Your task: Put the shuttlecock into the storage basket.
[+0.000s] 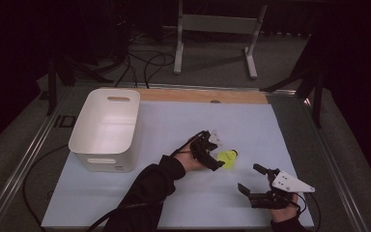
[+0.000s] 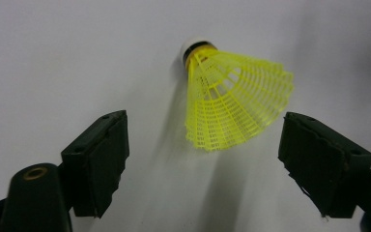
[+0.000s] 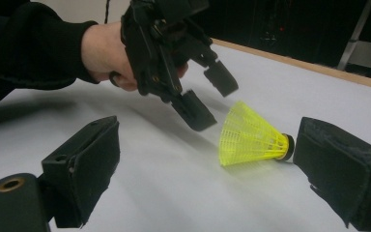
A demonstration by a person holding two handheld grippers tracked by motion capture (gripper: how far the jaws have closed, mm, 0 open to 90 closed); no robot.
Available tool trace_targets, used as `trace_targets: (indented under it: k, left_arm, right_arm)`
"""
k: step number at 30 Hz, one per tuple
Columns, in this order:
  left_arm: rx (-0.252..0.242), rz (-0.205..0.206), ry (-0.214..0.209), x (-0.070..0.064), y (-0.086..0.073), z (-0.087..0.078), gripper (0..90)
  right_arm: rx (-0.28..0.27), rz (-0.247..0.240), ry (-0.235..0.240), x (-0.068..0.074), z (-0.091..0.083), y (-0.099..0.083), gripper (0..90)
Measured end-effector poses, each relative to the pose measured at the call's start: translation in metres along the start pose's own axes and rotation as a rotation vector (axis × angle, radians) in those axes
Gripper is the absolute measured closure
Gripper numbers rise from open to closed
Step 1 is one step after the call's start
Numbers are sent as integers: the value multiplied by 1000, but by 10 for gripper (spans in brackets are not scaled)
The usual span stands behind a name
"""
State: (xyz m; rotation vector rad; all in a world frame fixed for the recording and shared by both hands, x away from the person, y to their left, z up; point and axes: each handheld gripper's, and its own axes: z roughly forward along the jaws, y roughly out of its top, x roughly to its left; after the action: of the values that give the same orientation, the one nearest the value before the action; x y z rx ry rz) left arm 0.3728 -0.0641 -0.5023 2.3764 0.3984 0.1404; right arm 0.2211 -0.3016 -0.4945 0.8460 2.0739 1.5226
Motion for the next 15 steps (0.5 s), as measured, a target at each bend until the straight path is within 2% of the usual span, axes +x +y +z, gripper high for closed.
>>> trace_targets:
  k: [11, 15]
  left_arm:
    - [73, 11, 27, -2, 9, 17, 372]
    - [83, -3, 30, 0, 15, 20, 452]
  right_arm:
    - [-1, 5, 1, 0, 0, 0, 91]
    - [-2, 8, 2, -1, 0, 0, 91]
